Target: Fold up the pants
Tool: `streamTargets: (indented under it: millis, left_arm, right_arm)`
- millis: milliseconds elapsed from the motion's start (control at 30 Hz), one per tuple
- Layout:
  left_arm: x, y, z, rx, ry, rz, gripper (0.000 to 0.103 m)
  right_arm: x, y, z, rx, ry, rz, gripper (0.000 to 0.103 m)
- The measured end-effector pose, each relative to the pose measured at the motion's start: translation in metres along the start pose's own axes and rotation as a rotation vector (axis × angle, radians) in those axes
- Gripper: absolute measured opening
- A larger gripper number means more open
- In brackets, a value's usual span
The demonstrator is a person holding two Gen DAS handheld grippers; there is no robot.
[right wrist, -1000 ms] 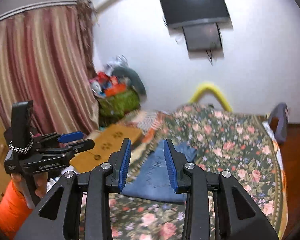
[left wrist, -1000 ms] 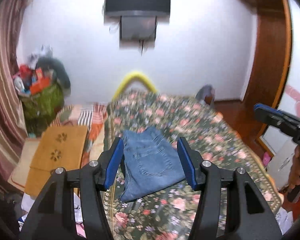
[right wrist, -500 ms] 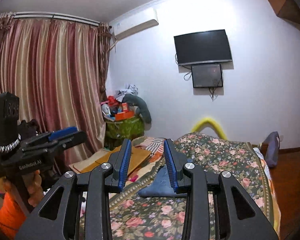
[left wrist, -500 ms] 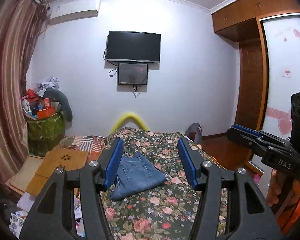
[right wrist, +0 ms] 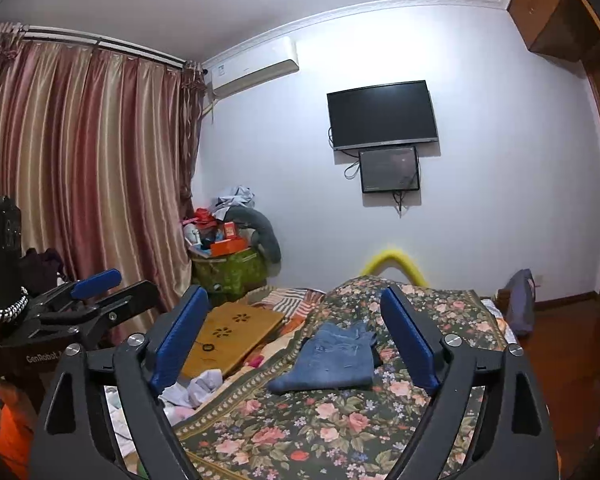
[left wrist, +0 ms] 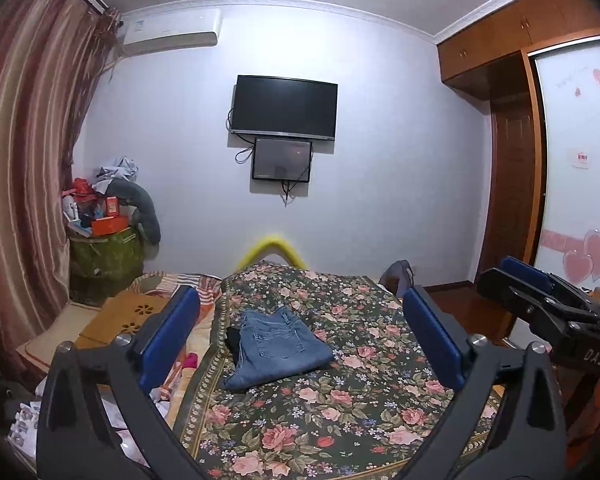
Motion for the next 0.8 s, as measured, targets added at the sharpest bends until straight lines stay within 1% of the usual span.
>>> streamTargets:
  millis: [33,67,100,300,800]
  left_arm:
    - [-0.001,0.000,0.000,-0.003,0.008,0.004,0.103]
    - [-0.001,0.001,-0.001,-0.004,0.013,0.005,0.103]
    - [-0.003,0.000,-0.001,-0.005,0.014,0.005,0.103]
    - [-0.002,0.000,-0.004,-0.012,0.018,0.000,0.103]
    - [0.000,-0.005,0.004,0.008,0.025,-0.008,0.103]
  right_arm:
    - [-0.001,-0.001,-0.001,0.000,-0.002,0.004,0.098]
    - [-0.004,-0.003,-0.002,-0.001,-0.004,0.010,0.102]
    - [-0.006,-0.004,-0.003,-0.002,-0.009,0.017,0.103]
    - [-0.009,-0.010,-0.006,0.001,-0.001,0.011,0.103]
    - [-0.011,-0.013,-0.006,0.013,-0.001,0.000,0.103]
Point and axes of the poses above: each gripper's, at about its wrist camera, not at the fingertips, and x roughly the way its jaws point, z to its right, y to its top, the point moved 5 cm from there along x, roughly the way its jaws point, and after that the axes turned 1 degree about z, right-handed, at the moved point
